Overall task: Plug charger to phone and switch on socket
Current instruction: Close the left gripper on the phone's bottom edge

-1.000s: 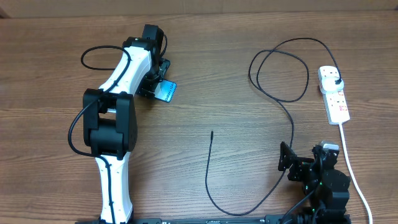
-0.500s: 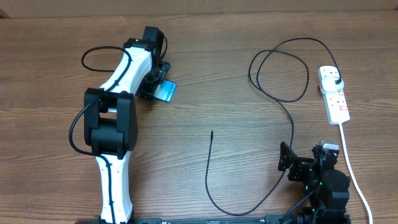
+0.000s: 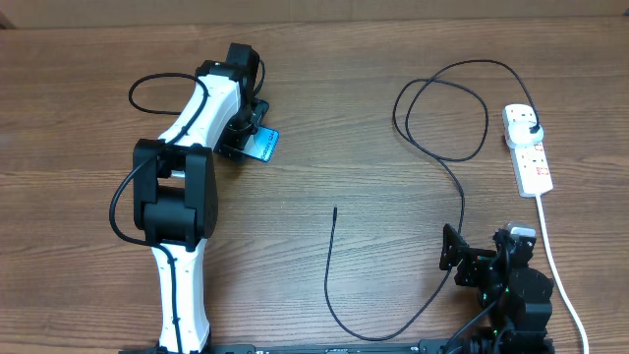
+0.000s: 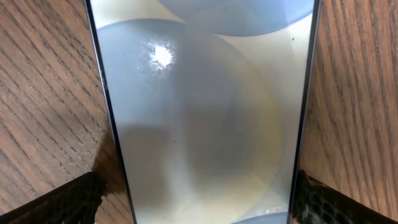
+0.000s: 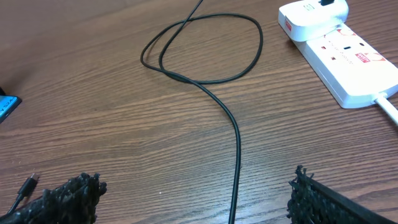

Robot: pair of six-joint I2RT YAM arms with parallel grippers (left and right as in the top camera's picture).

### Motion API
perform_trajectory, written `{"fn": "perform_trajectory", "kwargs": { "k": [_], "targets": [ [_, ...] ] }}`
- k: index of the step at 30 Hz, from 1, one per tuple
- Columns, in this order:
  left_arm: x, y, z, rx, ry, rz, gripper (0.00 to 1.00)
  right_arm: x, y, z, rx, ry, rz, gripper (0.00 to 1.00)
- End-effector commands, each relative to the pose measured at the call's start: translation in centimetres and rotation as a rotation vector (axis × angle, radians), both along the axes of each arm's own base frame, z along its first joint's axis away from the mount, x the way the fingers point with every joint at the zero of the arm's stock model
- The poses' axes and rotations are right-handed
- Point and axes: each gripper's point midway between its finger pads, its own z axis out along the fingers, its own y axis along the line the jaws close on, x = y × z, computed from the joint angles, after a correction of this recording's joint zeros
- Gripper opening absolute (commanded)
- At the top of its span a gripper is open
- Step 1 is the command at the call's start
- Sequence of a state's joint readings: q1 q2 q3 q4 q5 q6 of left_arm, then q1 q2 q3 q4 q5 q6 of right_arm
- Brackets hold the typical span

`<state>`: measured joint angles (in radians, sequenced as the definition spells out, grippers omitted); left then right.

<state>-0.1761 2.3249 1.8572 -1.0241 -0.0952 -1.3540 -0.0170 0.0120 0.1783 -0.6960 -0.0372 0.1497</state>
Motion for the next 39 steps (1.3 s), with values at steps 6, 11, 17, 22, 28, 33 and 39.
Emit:
{"fn": "perform_trajectory", "kwargs": {
  "k": [6,11,17,22,28,33,39],
  "targets": [
    [-0.6,0.6,-1.4,0.036,0.036,-0.014,1.0,-0.1,0.2,-0.7,0.006,0.017,0.009,1.0],
    [-0.6,0.6,-1.4,0.034,0.036,-0.014,1.0,-0.1,0.2,-0.7,0.006,0.017,0.009,1.0],
    [-0.9,-0.5,-1.5,-0.047,0.054,-0.01,1.0,-0.1,0.2,-0.7,0.006,0.017,0.009,1.0],
    [-1.6,-0.2,-1.5,-0.083,0.088,0.008,1.0,-0.1,0.2,-0.7,0.006,0.017,0.009,1.0],
    [-2.5,0.2,-1.5,-0.076,0.125,0.014,1.0,-0.1,0.2,-0.7,0.006,0.017,0.009,1.0],
    [-2.4,0.5,-1.5,-0.061,0.123,0.013,1.0,-0.1,0.2,-0.7,0.006,0.017,0.009,1.0],
    [-2.0,1.9,-1.4,0.02,0.104,-0.002,1.0,-0.1,0.2,-0.7,0.006,0.017,0.009,1.0]
  ]
}}
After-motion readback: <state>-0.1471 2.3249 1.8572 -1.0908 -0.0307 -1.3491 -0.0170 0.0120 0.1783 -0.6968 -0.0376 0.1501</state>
